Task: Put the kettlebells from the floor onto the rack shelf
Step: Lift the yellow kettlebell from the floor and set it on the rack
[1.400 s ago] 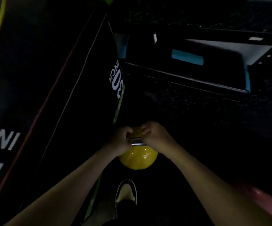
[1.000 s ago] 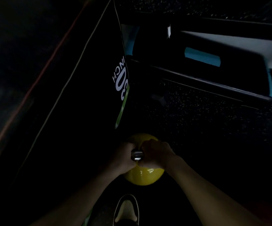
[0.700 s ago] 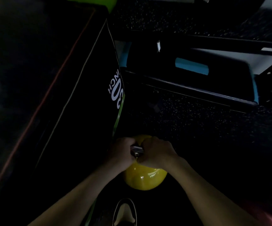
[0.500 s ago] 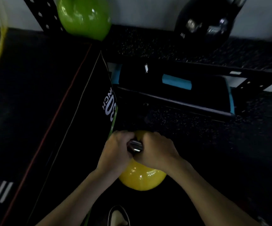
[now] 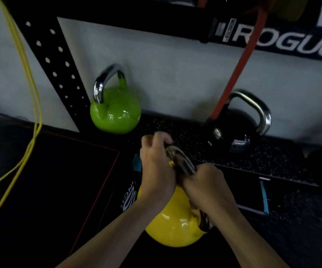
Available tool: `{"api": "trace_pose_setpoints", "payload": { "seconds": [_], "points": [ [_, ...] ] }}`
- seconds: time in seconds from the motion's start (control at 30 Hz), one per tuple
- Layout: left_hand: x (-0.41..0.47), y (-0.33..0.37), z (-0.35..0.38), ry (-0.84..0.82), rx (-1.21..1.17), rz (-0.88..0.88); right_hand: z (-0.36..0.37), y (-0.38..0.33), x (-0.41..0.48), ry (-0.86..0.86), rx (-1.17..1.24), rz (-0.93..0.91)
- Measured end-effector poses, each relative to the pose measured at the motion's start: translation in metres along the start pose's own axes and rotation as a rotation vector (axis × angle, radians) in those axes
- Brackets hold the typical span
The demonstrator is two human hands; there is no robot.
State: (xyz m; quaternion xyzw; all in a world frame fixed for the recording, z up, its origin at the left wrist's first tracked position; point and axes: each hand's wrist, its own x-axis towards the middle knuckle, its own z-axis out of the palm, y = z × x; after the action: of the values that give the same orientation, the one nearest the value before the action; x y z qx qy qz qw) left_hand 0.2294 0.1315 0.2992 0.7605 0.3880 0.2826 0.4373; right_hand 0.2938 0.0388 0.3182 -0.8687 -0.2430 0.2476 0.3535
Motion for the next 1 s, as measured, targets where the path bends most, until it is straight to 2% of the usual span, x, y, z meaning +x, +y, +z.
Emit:
{"api": "trace_pose_setpoints", "payload": {
  "seconds": [0.07, 0.17, 0.23, 0.3, 0.4, 0.6, 0.8, 0.93, 1.0],
  "points": [
    [0.027, -0.001, 0.012, -0.011, -0.111, -0.257, -0.001, -0.004, 0.026, 0.051, 0.078, -0.001],
    [0.076, -0.001, 0.027, -0.085, -0.418, -0.593, 0.011, -0.009, 0.069, 0.082, 0.186, -0.020],
    [0.106, 0.002, 0.032, -0.103, -0.622, -0.739, 0.017, -0.016, 0.095, 0.119, 0.250, -0.036],
    [0.129, 0.006, 0.038, -0.138, -0.746, -0.806, 0.023, -0.024, 0.121, 0.154, 0.342, -0.022],
    [0.141, 0.012, 0.042, -0.141, -0.830, -0.784, 0.027, -0.034, 0.142, 0.178, 0.451, 0.021],
    [0.181, 0.016, 0.023, -0.076, -0.871, -0.649, 0.029, -0.068, 0.170, 0.313, 0.282, -0.200],
    [0.216, 0.011, 0.036, -0.183, -0.832, -0.570, 0.029, -0.068, 0.203, 0.331, 0.396, -0.123],
    [0.221, -0.002, 0.047, -0.324, -0.807, -0.504, 0.034, -0.059, 0.218, 0.361, 0.388, -0.077],
    [0.228, -0.006, 0.048, -0.340, -0.715, -0.372, 0.034, -0.060, 0.227, 0.380, 0.401, -0.043]
  ]
}}
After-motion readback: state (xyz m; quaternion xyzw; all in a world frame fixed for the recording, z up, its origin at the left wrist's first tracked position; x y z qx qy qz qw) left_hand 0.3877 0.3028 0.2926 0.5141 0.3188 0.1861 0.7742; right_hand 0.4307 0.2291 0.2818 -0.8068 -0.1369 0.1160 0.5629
